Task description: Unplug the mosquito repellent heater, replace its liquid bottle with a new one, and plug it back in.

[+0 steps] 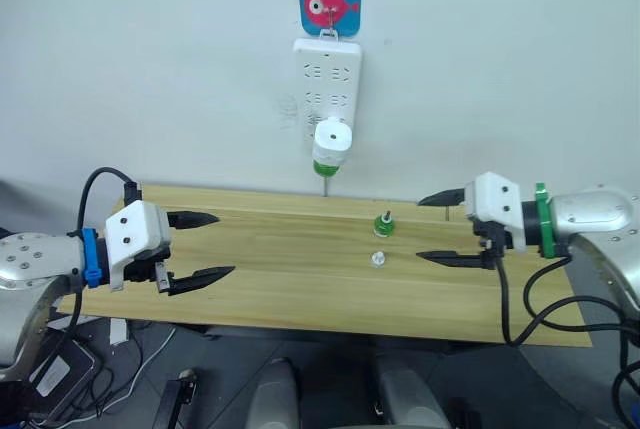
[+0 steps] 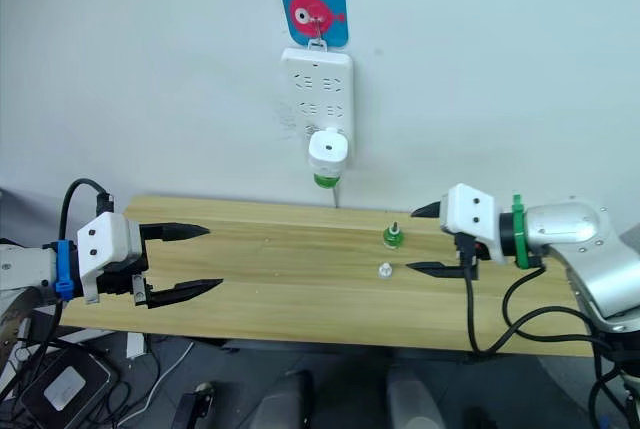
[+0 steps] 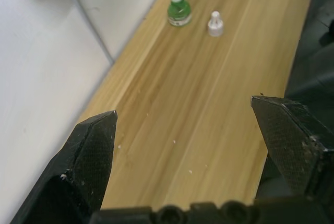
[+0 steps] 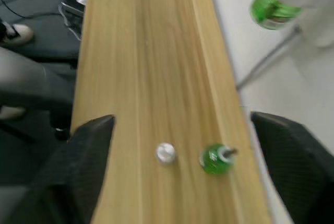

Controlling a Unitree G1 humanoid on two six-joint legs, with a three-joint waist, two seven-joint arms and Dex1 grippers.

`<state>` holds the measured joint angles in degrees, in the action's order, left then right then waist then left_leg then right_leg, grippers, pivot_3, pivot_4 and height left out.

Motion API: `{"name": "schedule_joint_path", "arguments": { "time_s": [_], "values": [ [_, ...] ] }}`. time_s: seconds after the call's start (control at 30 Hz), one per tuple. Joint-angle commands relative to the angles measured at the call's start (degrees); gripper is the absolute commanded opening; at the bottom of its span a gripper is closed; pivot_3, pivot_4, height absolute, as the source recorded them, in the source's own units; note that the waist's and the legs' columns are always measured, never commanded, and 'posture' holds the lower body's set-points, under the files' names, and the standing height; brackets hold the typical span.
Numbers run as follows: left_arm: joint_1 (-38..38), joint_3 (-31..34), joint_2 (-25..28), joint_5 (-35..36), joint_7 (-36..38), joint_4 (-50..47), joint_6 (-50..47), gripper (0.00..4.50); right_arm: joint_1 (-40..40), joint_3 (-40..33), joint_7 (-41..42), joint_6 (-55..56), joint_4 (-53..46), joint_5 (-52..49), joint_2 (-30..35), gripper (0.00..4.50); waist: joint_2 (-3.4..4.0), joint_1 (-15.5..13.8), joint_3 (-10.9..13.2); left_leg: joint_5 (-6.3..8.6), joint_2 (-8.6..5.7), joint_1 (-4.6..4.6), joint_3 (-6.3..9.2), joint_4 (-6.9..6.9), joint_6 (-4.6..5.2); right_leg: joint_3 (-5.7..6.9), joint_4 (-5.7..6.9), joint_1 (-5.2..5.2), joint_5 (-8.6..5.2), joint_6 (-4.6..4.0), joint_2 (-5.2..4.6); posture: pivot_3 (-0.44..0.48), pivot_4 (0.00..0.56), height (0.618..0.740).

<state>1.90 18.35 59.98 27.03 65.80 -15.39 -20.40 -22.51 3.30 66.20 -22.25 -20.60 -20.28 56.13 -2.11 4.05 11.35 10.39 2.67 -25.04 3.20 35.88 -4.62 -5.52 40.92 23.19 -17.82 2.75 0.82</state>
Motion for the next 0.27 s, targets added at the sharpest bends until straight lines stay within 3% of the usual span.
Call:
{"name": "schedule_joint_path", "arguments": {
  "time_s": [0.03, 0.27],
  "values": [
    [-0.92, 2.36, 1.26, -0.38, -2.24, -0.30, -2.99, 4.50, -0.49, -2.94, 2.92, 3.48, 2.15, -0.09, 1.97, 4.46, 0.01, 0.35, -0.35, 0.00, 0.00, 0.01, 0.00, -0.02, 0.00, 0.00, 0.00, -0.01, 0.00, 0.00, 0.00, -0.029, 0.059, 0.723],
    [-1.13, 3.43, 1.43, 0.30, -0.40, 2.30, -3.68, 4.50, -0.30, -4.32, 4.75, 4.25, 5.68, 0.23, 3.19, 4.46, 0.01, 0.81, -1.29, 0.01, 0.00, 0.04, 0.00, -0.05, 0.01, 0.00, 0.05, -0.01, 0.00, -0.01, 0.00, -0.026, 0.049, 0.723]
  ]
}}
